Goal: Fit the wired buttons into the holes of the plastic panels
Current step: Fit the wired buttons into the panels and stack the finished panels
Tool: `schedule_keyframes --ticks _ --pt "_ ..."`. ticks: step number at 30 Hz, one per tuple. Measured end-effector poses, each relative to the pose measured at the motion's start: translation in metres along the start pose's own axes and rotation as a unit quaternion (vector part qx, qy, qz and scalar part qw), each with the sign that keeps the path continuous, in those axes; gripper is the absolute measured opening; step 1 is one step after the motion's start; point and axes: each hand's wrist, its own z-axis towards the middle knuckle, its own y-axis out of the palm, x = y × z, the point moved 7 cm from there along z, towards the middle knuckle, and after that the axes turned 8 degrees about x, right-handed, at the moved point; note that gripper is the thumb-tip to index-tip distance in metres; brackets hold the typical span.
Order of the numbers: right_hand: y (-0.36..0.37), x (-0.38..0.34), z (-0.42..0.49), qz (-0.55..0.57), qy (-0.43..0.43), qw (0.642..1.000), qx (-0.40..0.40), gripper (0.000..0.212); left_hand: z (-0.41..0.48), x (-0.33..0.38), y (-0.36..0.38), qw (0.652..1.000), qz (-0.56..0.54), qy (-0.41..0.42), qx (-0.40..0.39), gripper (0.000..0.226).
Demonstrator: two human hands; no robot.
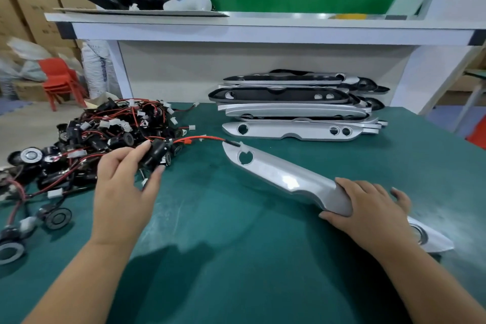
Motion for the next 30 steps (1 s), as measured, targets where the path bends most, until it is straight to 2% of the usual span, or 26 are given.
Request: schedule_keyframes --ticks 3,10,13,15,18,21,24,25,27,28,30 --pt "-0.001 0.000 0.000 0.003 -0.001 1.000 0.003 0.076 -0.005 0.010 -0.007 0.999 -0.015 0.011 0.026 0.048" --pt "-0.004 -0.007 -0.003 0.026 -0.028 0.999 0.020 0.077 -0.012 0.014 0.010 0.998 -0.002 0.058 -0.025 0.048" --pt "-0.014 -0.018 -0.006 0.056 -0.063 0.994 0.072 0.073 -0.018 0.018 0.020 0.996 -0.008 0.067 -0.062 0.051" --pt "-0.024 -0.029 -0.010 0.074 -0.102 0.983 0.135 0.070 -0.022 0.025 0.026 0.994 -0.027 0.056 -0.093 0.055" --pt "-0.037 -0.043 -0.017 0.083 -0.160 0.959 0.219 0.069 -0.024 0.041 0.028 0.990 -0.080 0.062 -0.094 0.058" --pt "-0.042 -0.047 -0.020 0.102 -0.182 0.947 0.246 0.068 -0.021 0.043 0.031 0.991 -0.113 0.004 -0.075 0.056" --pt "-0.042 -0.044 -0.020 0.131 -0.177 0.944 0.244 0.069 -0.022 0.046 0.035 0.987 -0.141 -0.040 -0.062 0.042" --pt "-0.041 -0.042 -0.020 0.143 -0.171 0.945 0.240 0.069 -0.023 0.048 0.038 0.982 -0.168 -0.048 -0.068 0.037" --pt "-0.039 -0.040 -0.017 0.156 -0.159 0.949 0.222 0.070 -0.025 0.048 0.043 0.956 -0.259 -0.109 -0.080 0.048" --pt "-0.037 -0.038 -0.016 0.161 -0.153 0.953 0.207 0.071 -0.026 0.044 0.048 0.931 -0.315 -0.163 -0.082 0.059" --pt "-0.030 -0.035 -0.014 0.169 -0.142 0.961 0.168 0.073 -0.031 0.036 0.062 0.854 -0.435 -0.272 -0.085 0.066"
